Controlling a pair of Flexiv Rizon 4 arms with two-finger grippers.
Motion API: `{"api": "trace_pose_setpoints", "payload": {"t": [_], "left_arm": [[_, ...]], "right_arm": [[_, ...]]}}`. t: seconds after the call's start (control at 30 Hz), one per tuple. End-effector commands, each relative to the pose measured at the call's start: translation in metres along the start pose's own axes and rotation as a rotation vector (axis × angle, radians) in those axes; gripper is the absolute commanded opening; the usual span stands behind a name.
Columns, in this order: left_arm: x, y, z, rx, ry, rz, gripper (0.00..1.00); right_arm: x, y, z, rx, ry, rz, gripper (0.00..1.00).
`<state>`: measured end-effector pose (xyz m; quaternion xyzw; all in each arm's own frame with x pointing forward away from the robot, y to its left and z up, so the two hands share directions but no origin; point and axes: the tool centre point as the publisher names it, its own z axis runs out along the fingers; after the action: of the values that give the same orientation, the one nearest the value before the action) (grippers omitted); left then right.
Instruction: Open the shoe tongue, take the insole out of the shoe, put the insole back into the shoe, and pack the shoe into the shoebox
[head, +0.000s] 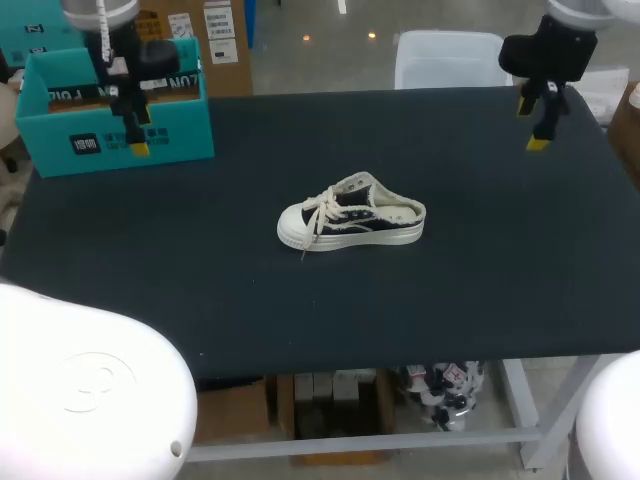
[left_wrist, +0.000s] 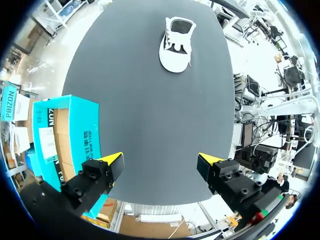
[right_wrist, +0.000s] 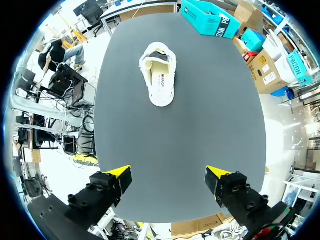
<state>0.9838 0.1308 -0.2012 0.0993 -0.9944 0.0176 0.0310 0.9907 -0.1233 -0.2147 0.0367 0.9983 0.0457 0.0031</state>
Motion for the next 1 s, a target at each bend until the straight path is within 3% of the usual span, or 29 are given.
{"api": "trace_pose_setpoints", "payload": {"t": [0.03,0.43,0.63,0.73,0.87,0.93,1.0], "left_arm": [[0.002,-0.015,0.002,-0.009,0.029,-0.067,1.00],[0.021,-0.046,0.011,-0.038,0.091,-0.323,1.00],[0.030,-0.057,0.014,-0.004,0.104,-0.423,1.00],[0.032,-0.060,0.020,0.037,0.104,-0.521,1.00],[0.036,-0.068,0.025,0.043,0.031,-0.611,1.00],[0.040,-0.071,0.020,-0.022,-0.054,-0.570,1.00],[0.040,-0.071,0.020,-0.022,-0.054,-0.570,1.00]], "right_arm": [[0.014,0.002,0.018,-0.043,-0.065,0.017,1.00],[0.022,0.033,0.052,-0.180,-0.089,-0.020,1.00],[0.030,0.054,0.068,-0.205,-0.114,-0.017,1.00],[0.036,0.068,0.077,-0.211,-0.131,-0.017,1.00],[0.040,0.079,0.084,-0.242,-0.131,-0.014,1.00],[0.040,0.082,0.086,-0.231,-0.105,-0.013,1.00],[0.040,0.081,0.086,-0.217,-0.097,-0.005,1.00]]}}
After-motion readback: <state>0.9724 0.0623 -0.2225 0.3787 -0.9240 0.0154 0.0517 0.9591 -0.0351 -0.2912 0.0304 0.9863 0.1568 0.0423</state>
